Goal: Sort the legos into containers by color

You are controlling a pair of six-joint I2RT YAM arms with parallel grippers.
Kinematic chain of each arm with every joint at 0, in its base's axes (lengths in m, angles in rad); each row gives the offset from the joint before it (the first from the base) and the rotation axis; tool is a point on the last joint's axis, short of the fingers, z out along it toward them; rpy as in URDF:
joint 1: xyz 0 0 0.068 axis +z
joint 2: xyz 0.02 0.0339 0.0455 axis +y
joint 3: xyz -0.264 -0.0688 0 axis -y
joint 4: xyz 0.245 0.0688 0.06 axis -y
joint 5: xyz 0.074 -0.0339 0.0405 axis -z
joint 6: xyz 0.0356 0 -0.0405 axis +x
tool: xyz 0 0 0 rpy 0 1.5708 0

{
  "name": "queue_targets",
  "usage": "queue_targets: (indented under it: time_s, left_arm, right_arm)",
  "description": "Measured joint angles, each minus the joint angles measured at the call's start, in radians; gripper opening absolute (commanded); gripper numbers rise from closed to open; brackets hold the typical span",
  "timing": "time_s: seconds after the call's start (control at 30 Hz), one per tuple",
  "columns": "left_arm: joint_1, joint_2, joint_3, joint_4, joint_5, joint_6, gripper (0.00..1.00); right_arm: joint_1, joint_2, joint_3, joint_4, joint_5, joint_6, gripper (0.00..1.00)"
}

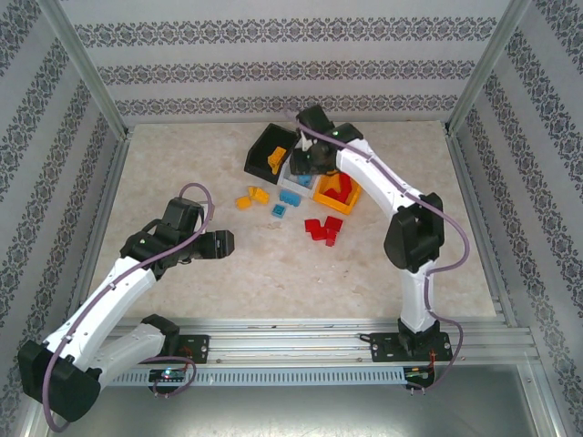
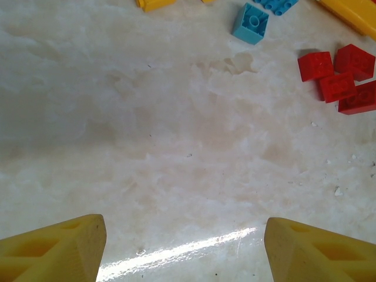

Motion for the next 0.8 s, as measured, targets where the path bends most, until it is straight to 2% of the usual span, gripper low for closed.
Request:
queue_targets:
  time_s: [0.33,0.43,0.53,0.7,0.8]
  left_arm:
    - [0.001,0.005,-0.008,0.005,0.030,-0.003,0.72]
    - [0.002,0.007,-0.008,0.006,0.031,-0.003,0.72]
    - [0.007,0.015,-0.008,0.005,0.034,-0.003,0.73]
    - [0.008,0.018,-0.010,0.011,0.045,-0.005,0.73]
    - [0.008,0.019,-0.010,0.019,0.050,-0.011,0.73]
  right_arm:
    - [-0.117,0.332,0.316,-0.017,0.005,0.004,0.37]
    - [-0.136,0.403,0.369,-0.039,0.003,0.004,0.44]
    - [-0.142,0.419,0.407,-0.048,-0.005,0.006,0.55]
    - [-0.138,0.418,0.421,-0.063,-0.008,0.001,0.60]
    - [-0.130,0.372,0.358,-0.069,-0.002,-0.005,0.63]
